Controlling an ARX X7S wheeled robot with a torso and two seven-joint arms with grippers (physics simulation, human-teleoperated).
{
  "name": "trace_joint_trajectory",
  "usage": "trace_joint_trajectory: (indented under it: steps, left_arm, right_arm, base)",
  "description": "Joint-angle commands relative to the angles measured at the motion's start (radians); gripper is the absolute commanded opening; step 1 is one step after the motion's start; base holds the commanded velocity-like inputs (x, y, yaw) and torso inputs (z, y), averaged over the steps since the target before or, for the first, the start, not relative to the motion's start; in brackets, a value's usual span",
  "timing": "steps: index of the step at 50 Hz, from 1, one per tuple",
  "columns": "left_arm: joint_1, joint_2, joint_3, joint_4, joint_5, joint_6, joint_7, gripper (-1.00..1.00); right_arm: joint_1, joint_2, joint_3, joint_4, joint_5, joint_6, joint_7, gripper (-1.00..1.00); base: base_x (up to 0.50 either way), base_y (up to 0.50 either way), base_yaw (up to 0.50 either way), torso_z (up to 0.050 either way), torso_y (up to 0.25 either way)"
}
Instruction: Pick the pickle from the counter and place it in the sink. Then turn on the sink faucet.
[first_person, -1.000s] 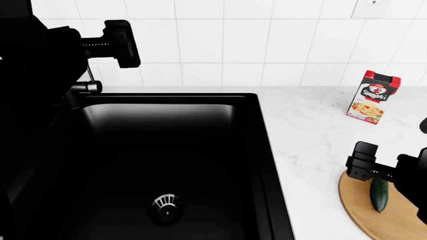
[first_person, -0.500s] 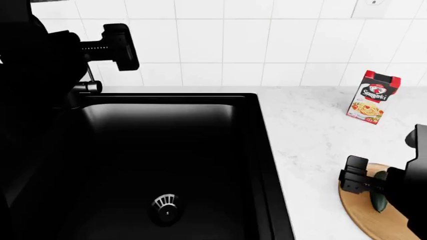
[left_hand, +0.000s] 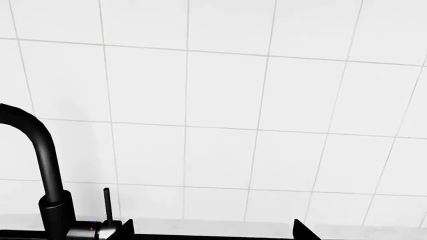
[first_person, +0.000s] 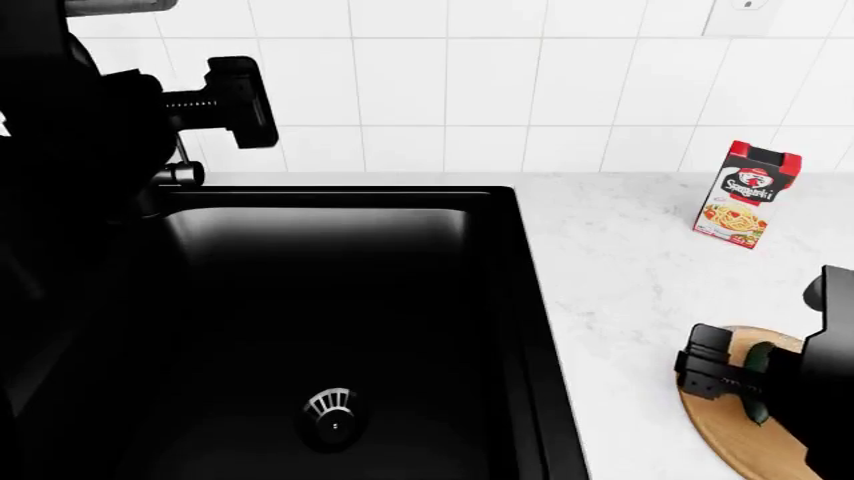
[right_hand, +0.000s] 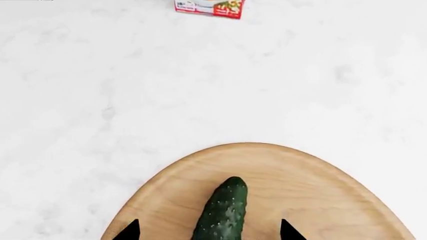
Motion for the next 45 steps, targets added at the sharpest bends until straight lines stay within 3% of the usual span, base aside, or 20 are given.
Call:
trace_joint_trajectory:
  steps: [1, 23, 33, 45]
  left_arm:
    - [0.013, -0.005, 0.004, 0.002, 0.007, 0.012, 0.008, 1.00]
    - [0.031, -0.011, 0.010, 0.006, 0.004, 0.027, 0.010, 1.00]
    - [0.003, -0.005, 0.021, -0.008, 0.002, 0.025, 0.004, 1.00]
    - [-0.037, 0.007, 0.046, -0.045, 0.026, 0.030, 0.026, 1.00]
  right_arm:
    - [-0.024, -0.009, 0.003, 0.004, -0.025, -0.019, -0.020, -1.00]
    - [0.014, 0.010, -0.012, -0.030, -0.006, -0.025, -0.026, -1.00]
    - [0.188, 0.024, -0.073, -0.078, 0.049, 0.003, -0.046, -1.00]
    - [0.451, -0.135, -0.278, -0.065, 0.036, 0.104, -0.199, -1.00]
  base:
    - [0.00, 0.00, 0.00, 0.000, 0.000]
    - [0.00, 0.00, 0.00, 0.000, 0.000]
    - [0.00, 0.00, 0.00, 0.000, 0.000]
    - [0.00, 0.00, 0.00, 0.000, 0.000]
